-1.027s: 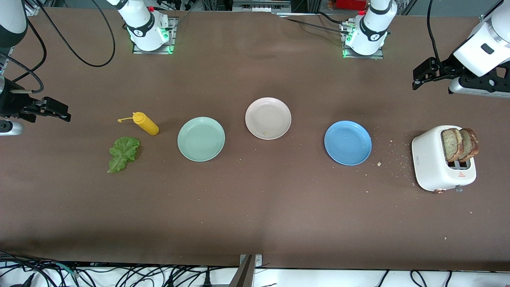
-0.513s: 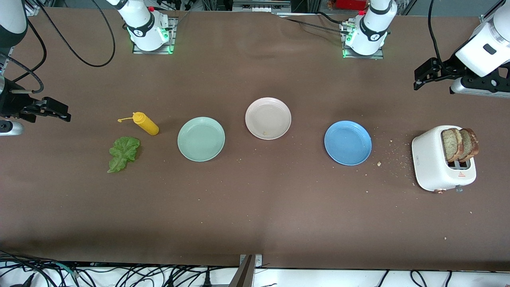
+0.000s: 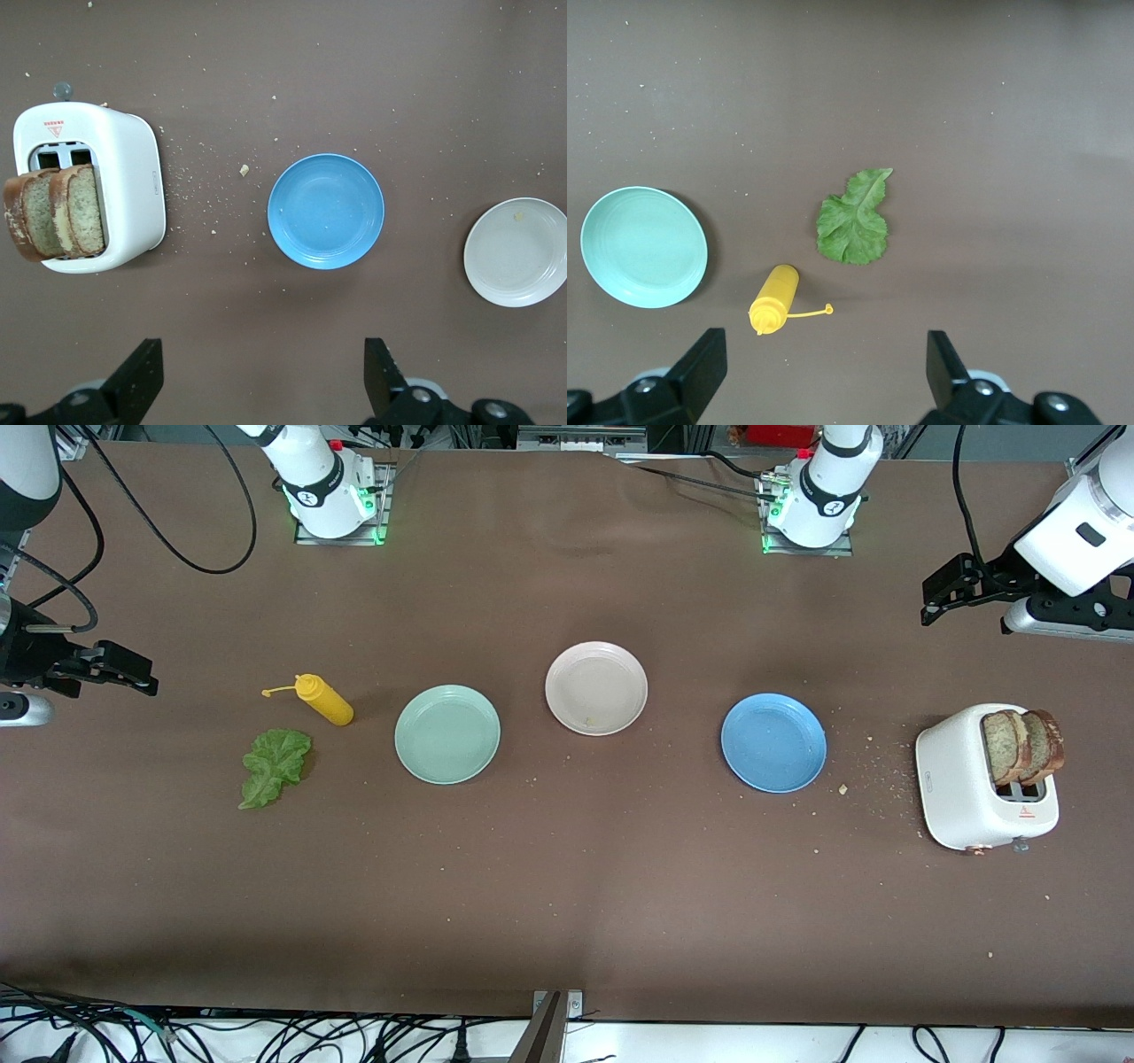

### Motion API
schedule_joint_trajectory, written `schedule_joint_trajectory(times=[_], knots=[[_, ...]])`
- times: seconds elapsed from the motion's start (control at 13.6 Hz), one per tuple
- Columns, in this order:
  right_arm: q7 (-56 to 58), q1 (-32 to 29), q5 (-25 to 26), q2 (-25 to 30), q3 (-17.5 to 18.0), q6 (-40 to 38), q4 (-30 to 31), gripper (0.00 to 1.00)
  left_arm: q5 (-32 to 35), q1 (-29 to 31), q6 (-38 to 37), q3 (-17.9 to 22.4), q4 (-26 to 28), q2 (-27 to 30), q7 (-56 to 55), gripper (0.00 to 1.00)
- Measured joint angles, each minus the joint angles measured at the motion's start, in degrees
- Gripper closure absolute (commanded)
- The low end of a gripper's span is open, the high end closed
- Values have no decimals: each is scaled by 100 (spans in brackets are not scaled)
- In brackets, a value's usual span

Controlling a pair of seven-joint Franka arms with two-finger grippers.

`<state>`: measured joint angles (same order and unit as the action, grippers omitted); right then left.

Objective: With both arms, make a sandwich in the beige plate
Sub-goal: 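Move the left gripper down over the bread slices in the toaster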

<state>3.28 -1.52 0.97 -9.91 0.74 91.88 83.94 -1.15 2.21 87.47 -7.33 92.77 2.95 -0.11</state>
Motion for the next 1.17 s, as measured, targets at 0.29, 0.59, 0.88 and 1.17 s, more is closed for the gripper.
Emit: schedule_joint_trajectory(times=[0.29,0.59,0.88,1.17], knots=[[0,0,-1,0,0,0,0,0,0,66,-4,0,0,0,0,0],[0,3,-10,0,6,3,0,0,13,262,-75,14,17,-88,0,0],[0,3,-11,-1,9,5,0,0,375,502,-76,28,30,-490,117,0],[0,4,-12,-5,13,5,0,0,618,600,710,28,210,-885,501,0]])
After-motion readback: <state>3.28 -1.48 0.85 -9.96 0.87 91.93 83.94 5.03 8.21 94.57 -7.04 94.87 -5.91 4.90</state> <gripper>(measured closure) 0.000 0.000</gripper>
